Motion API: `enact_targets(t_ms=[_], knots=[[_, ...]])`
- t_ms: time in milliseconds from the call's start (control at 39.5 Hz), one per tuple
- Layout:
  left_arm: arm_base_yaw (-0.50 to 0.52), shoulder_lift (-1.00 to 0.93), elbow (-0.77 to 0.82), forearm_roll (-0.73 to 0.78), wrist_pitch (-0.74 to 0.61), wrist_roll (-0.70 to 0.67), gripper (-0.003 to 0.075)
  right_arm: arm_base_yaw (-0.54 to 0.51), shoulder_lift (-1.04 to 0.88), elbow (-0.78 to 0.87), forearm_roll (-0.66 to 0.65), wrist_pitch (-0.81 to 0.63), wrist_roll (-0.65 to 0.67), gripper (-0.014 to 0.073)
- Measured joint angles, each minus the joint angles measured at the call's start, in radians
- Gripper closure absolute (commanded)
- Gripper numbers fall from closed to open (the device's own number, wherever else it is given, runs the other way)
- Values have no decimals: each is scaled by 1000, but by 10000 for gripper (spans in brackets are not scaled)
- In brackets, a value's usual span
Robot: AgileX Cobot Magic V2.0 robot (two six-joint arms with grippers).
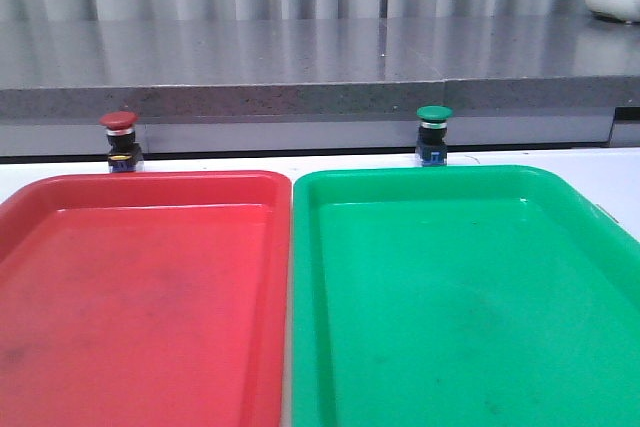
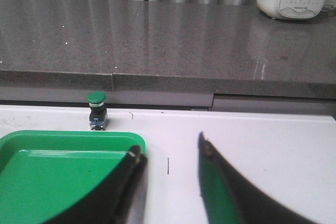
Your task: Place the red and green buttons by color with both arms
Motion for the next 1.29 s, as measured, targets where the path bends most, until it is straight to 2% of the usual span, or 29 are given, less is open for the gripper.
enact_targets(t_ms=[101, 278, 455, 607, 834, 1062, 1290], knots=[[0, 0, 0, 0, -7, 0, 80, 0, 0, 0, 0, 0, 0, 57], [0, 49, -2, -10, -52, 0, 80, 0, 0, 0, 0, 0, 0, 56], [-10, 288, -79, -34, -66, 0, 81, 0, 0, 0, 0, 0, 0, 56], [-75, 523, -198, -35, -66, 25, 82, 0, 0, 0, 0, 0, 0, 56], [-173, 893, -468, -25, 87, 38, 82, 0, 0, 0, 0, 0, 0, 56], [-181, 1233, -763, -16, 297, 38, 82, 0, 0, 0, 0, 0, 0, 56], [-182, 1527, -1020, -9, 413, 38, 81, 0, 0, 0, 0, 0, 0, 56]])
